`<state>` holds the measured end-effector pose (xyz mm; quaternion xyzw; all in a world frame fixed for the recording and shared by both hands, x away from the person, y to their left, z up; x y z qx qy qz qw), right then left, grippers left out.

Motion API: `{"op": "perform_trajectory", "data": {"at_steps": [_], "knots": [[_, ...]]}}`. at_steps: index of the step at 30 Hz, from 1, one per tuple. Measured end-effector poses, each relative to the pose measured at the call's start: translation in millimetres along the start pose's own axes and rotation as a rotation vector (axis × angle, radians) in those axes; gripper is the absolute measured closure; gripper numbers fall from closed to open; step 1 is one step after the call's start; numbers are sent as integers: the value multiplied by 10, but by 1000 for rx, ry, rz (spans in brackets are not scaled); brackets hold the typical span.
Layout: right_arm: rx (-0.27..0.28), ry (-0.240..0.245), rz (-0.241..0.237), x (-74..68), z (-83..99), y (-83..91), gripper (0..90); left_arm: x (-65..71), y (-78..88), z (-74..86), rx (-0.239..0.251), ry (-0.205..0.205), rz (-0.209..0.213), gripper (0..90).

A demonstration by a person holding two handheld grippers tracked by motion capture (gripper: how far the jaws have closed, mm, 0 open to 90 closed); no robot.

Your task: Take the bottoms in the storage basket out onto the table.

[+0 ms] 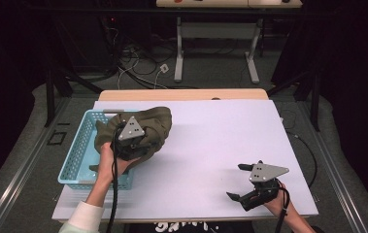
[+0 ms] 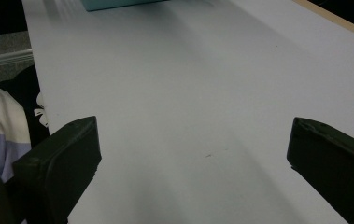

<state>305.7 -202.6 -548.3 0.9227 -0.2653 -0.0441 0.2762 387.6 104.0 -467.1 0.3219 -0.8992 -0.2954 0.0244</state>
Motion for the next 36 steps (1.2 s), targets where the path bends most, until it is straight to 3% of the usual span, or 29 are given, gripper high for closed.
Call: {"op": "perform_trajectory", "data": {"at_steps": [19, 27, 33, 36], "knots": [[-5, -2, 6, 12, 5, -12, 25, 138, -60, -96, 38, -38, 10, 692], [-6, 0, 5, 13, 8, -11, 25, 59, 30, -128, 40, -44, -6, 705], [-7, 1, 5, 13, 8, -10, 25, 57, 124, -194, 23, -94, -9, 717], [-6, 0, 5, 16, 10, -9, 25, 38, 177, -234, 32, -96, -16, 720]]}}
Point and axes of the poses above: each handheld gripper's, and its own axes: y roughly backward along the jaws, z roughly out of its underside, x roughly to its right, the point moved 7 cm from there along -y, roughly forward along the jaws, and after that the axes turned 1 degree about -y, right-handed, at the moved point
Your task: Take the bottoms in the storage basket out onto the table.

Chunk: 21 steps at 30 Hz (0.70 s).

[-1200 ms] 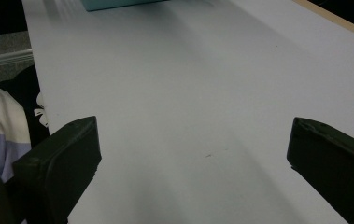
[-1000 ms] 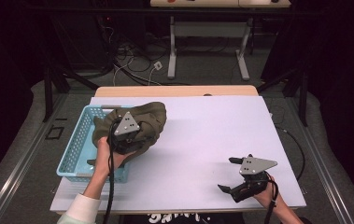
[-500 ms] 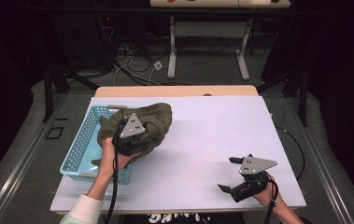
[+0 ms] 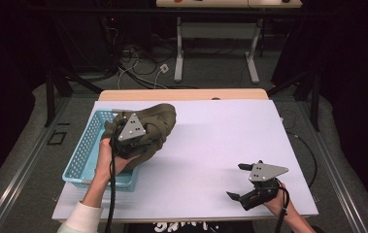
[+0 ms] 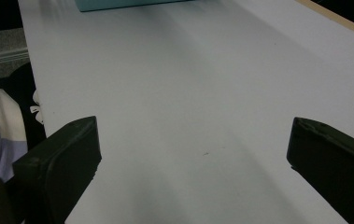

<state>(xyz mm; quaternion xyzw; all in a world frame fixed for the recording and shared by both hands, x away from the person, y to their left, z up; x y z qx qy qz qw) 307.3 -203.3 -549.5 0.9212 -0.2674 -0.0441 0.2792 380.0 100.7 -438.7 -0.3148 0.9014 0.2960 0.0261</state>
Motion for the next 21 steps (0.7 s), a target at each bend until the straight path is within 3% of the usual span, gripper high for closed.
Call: {"op": "perform_trajectory", "data": {"at_steps": [3, 9, 17, 21], "knots": [[0, 0, -1, -2, 0, 1, 25, -30, 63, -67, 17, -13, -15, 723], [-1, -3, 0, 4, 3, -5, 25, -29, 118, -182, 50, -25, -3, 724], [0, -3, -3, 2, 3, -1, 25, 36, 30, -283, 45, -48, 25, 723], [0, -2, -4, 0, 3, -3, 25, 53, 10, -339, 67, -42, 45, 723]]}}
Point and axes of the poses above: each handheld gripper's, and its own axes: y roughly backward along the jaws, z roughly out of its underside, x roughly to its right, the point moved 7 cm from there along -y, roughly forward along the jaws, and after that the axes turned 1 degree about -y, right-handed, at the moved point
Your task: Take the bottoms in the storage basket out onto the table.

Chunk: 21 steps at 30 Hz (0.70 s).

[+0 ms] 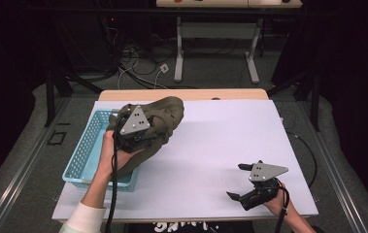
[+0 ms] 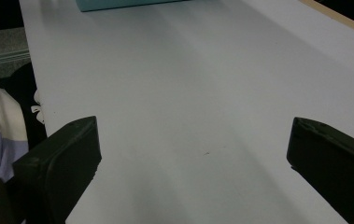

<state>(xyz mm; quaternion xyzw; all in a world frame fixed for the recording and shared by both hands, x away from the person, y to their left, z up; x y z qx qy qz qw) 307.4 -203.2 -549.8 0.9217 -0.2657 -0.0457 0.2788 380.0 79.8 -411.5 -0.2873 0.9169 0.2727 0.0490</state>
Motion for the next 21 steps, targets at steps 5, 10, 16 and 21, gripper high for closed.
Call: {"op": "perform_trajectory", "data": {"at_steps": [5, 10, 16, 21], "knots": [[2, -4, 0, 0, 0, 4, 25, 16, -33, -59, 10, -8, 12, 723], [1, -4, 0, 2, 2, 3, 25, 49, -94, -95, 7, -17, 26, 722], [2, -5, 1, 4, 2, 6, 25, 94, -147, -160, 17, -23, 44, 722], [4, -4, 1, 4, 2, 12, 25, 151, -223, -214, 23, -32, 75, 722]]}}
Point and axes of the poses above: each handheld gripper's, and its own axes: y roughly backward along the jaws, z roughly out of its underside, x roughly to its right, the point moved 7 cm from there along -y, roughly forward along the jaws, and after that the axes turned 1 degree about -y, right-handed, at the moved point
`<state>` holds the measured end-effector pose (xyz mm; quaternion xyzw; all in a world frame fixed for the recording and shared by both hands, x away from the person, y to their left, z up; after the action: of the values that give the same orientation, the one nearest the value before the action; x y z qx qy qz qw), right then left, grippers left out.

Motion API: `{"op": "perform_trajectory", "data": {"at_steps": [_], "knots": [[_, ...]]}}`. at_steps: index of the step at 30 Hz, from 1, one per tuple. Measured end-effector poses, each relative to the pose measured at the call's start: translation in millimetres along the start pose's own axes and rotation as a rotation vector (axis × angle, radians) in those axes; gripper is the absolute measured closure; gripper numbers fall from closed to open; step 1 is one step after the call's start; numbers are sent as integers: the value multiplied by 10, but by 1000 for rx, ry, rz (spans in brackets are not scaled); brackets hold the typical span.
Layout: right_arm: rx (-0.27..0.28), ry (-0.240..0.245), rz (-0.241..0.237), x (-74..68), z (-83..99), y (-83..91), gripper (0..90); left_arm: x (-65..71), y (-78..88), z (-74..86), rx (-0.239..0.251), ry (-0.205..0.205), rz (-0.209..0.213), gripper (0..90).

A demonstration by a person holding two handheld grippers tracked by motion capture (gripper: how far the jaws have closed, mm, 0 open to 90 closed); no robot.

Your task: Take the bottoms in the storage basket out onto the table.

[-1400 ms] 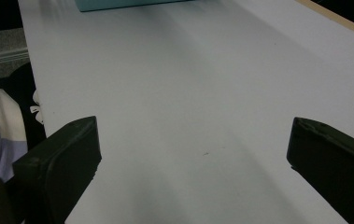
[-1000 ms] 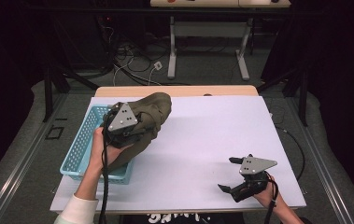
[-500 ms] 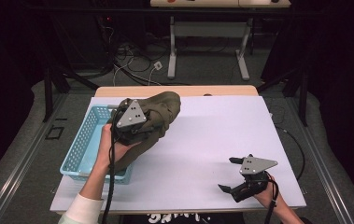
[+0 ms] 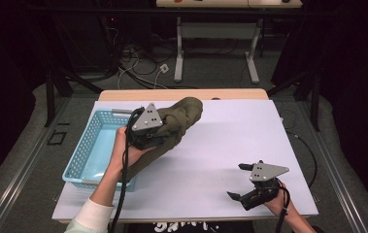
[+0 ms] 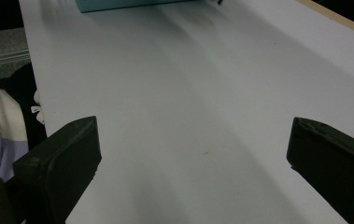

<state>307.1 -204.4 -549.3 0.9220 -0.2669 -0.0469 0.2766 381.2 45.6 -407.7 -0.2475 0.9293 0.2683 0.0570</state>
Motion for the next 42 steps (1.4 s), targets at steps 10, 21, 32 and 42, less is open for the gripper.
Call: {"op": "perform_trajectory", "data": {"at_steps": [10, 21, 32, 42], "knots": [[1, 4, 0, 2, -1, 9, 26, 55, -138, -63, 0, -6, 17, 722], [-1, 3, -3, -1, 2, 10, 26, 75, -236, -104, 7, 15, 47, 722], [2, 5, -2, -5, -3, 13, 26, 117, -385, -167, -4, 10, 68, 722], [2, 1, -2, -6, -2, 20, 26, 107, -464, -256, 2, 9, 76, 722]]}}
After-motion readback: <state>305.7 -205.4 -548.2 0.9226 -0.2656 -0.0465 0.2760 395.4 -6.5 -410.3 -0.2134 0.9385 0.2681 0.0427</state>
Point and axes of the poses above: each handheld gripper's, and its own axes: y roughly backward along the jaws, z roughly out of its underside, x roughly to its right, the point moved 7 cm from there along -y, roughly forward along the jaws, and after that the axes turned 1 degree about -y, right-handed, at the moved point
